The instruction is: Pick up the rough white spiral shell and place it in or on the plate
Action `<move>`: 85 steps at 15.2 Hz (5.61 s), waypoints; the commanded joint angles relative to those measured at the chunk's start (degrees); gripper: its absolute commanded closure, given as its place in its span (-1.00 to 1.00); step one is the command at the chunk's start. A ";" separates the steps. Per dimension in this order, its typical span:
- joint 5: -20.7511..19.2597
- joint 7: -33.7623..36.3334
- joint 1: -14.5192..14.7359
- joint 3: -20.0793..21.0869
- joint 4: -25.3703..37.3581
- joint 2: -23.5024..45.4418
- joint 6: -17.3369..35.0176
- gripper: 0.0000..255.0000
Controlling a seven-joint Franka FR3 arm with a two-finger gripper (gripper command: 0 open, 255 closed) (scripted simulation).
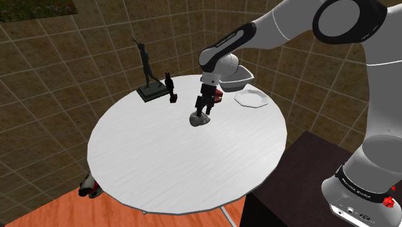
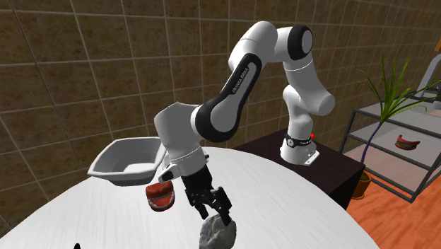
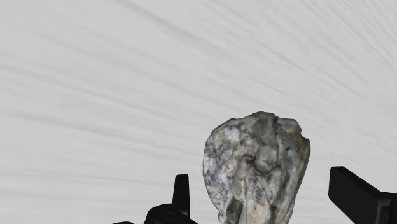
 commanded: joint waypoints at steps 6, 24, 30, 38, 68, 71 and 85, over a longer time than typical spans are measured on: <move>0.01 -0.03 0.05 0.01 -0.02 0.14 0.20 -1.00; -0.05 1.71 -0.34 0.19 1.17 -3.32 -4.10 1.00; -0.10 3.06 -0.61 0.31 2.59 -5.56 -7.49 1.00; 0.03 0.16 -3.47 -0.78 1.50 -7.94 -10.27 -1.00; -16.88 -29.95 0.65 4.02 5.38 2.49 -18.18 1.00; -16.68 -29.82 0.51 4.15 5.74 1.68 -19.32 1.00; -15.41 -28.57 -0.16 5.00 9.75 -3.03 -27.75 1.00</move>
